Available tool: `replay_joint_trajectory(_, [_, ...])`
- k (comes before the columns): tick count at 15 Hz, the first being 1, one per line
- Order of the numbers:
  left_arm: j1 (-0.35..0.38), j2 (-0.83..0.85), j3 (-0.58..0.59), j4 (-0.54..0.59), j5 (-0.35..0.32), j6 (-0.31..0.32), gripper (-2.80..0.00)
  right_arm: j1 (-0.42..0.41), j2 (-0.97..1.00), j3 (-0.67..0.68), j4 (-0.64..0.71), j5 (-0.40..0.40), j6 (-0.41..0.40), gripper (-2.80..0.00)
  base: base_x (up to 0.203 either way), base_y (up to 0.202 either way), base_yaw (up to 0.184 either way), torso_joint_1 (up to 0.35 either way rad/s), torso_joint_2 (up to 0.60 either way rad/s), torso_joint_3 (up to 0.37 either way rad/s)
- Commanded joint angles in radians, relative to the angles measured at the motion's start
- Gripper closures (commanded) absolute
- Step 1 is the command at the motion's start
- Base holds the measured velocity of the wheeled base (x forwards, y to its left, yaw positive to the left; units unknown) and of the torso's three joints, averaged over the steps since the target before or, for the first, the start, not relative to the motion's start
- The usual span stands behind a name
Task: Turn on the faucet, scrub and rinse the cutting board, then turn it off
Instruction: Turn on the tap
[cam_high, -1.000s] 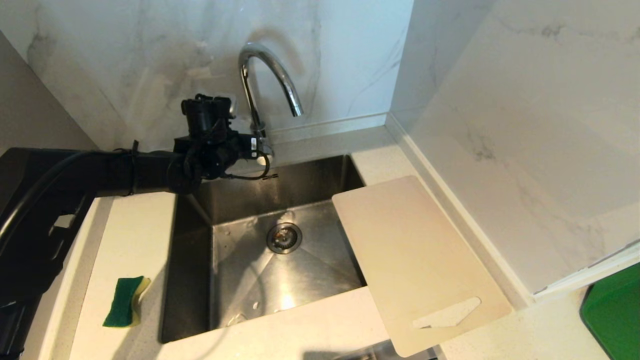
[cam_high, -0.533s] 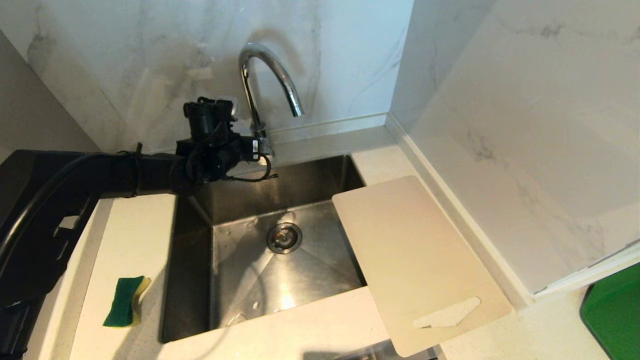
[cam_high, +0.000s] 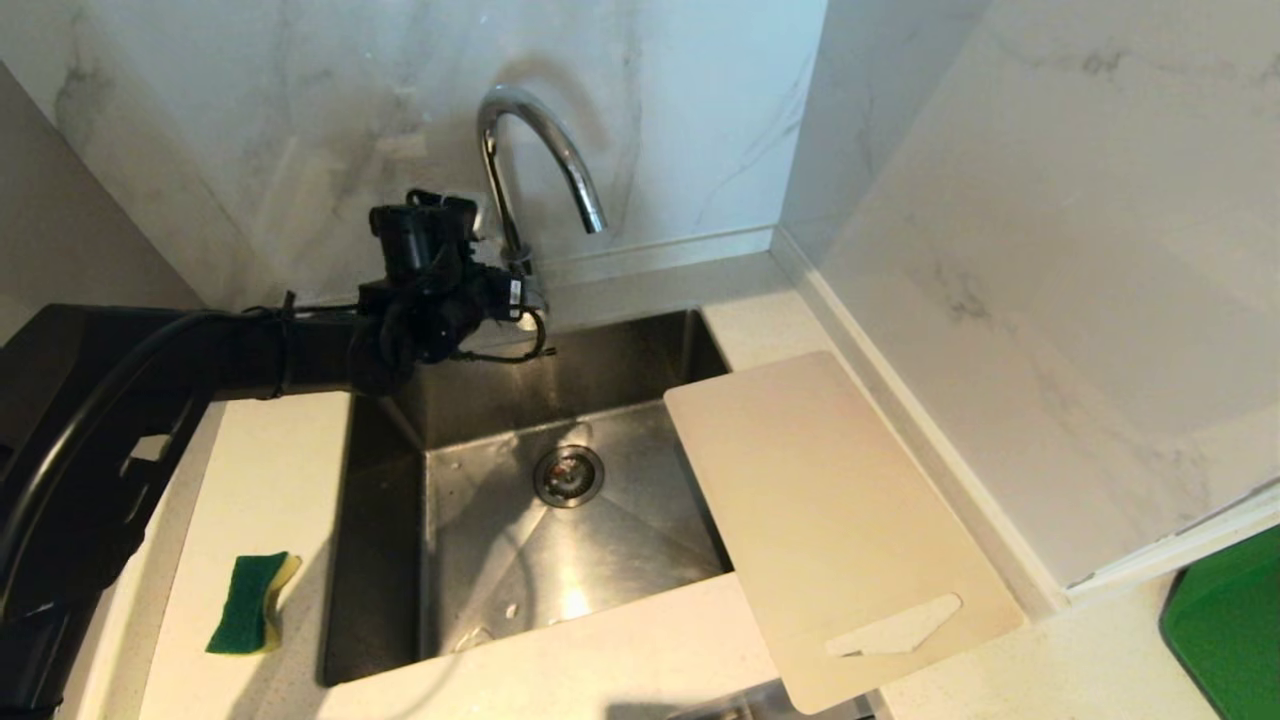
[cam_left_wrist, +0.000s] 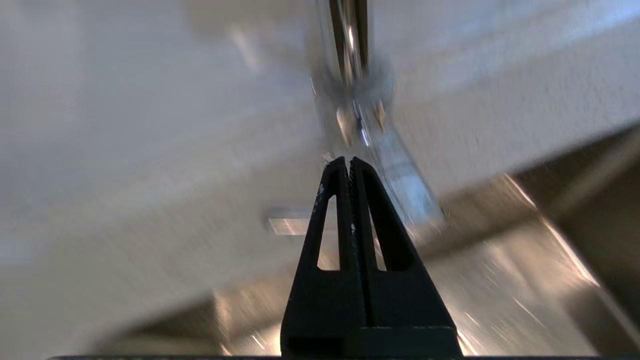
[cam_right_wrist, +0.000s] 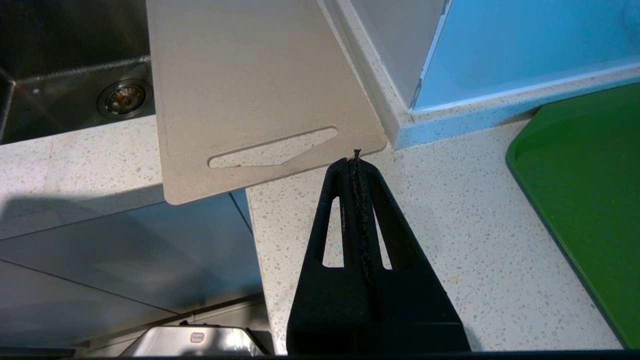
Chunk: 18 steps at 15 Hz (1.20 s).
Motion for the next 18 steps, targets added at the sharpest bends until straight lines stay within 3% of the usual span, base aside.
replay_joint_trajectory(1, [-0.005,0.005,0.000,-0.043,0.014,0.056,0.00,0.000,0.000,0.000,-0.001,0.000,0.000,0.00,0.000,0.000,0.000,0.000,0.00,0.000])
replay_joint_trajectory(7, [0.000,0.019,0.000,-0.045,0.010,0.116,0.00,0.000,0.000,0.001,-0.001,0.000,0.000,0.00,0.000,0.000,0.000,0.000,0.00,0.000])
replay_joint_trajectory(16, [-0.023,-0.003,0.001,-0.042,0.020,0.130,0.00,-0.001,0.000,0.001,-0.001,0.000,0.000,0.00,0.000,0.000,0.000,0.000,0.00,0.000])
replay_joint_trajectory(17, [-0.026,-0.012,0.000,-0.043,0.022,0.129,-2.80,-0.001,0.000,0.000,-0.001,0.000,0.000,0.00,0.000,0.000,0.000,0.000,0.00,0.000])
replay_joint_trajectory(18, [-0.028,-0.017,0.000,-0.045,0.035,0.130,-2.80,-0.001,0.000,0.000,-0.001,0.000,0.000,0.00,0.000,0.000,0.000,0.000,0.00,0.000])
